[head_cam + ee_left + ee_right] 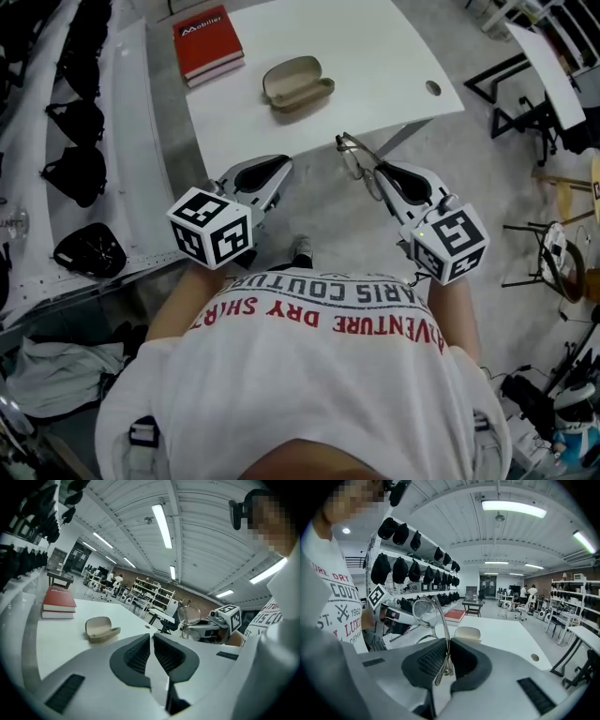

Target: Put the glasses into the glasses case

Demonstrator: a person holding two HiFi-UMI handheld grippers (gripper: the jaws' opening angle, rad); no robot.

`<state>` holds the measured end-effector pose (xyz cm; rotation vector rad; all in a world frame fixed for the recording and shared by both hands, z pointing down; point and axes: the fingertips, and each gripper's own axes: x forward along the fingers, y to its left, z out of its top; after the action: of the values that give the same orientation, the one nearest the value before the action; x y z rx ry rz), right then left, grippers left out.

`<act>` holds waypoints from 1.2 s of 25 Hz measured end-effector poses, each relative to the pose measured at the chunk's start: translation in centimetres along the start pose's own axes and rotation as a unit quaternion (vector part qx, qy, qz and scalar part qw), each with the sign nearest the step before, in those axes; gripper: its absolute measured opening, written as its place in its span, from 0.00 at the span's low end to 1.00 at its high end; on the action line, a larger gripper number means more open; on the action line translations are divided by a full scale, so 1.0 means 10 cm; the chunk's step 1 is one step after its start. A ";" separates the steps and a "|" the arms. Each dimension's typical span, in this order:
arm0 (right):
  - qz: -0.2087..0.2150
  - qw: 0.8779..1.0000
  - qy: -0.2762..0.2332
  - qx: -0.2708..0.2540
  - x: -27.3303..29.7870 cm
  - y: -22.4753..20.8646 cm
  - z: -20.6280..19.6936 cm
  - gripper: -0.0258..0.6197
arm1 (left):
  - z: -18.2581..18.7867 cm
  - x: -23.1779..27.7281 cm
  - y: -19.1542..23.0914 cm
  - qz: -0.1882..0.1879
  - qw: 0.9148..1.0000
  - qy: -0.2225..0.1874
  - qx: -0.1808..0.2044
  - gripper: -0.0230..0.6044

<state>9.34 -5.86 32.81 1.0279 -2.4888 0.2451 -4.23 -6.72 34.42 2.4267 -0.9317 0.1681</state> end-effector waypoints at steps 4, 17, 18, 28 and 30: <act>-0.001 1.000 0.016 -0.002 0.28 -0.29 0.05 0.10 | 0.12 0.23 0.30 0.002 1.000 -0.001 -0.017 0.11; 0.039 0.998 0.046 -0.013 0.80 -0.55 0.04 0.10 | 0.30 0.45 0.63 0.025 0.999 -0.011 -0.030 0.11; 0.044 0.998 0.047 -0.018 0.84 -0.57 0.04 0.10 | 0.30 0.45 0.65 0.030 0.999 -0.012 -0.032 0.11; 0.105 0.991 0.046 -0.065 1.24 -0.81 0.22 0.10 | 0.42 0.54 0.89 0.091 0.994 -0.031 -0.051 0.11; 0.123 0.988 0.047 -0.074 1.33 -0.85 0.27 0.10 | 0.47 0.57 0.94 0.104 0.993 -0.035 -0.054 0.11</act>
<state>6.07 -21.14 36.43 0.6346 -2.5021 0.1755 -6.39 -18.33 36.13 2.2470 -1.1930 0.1048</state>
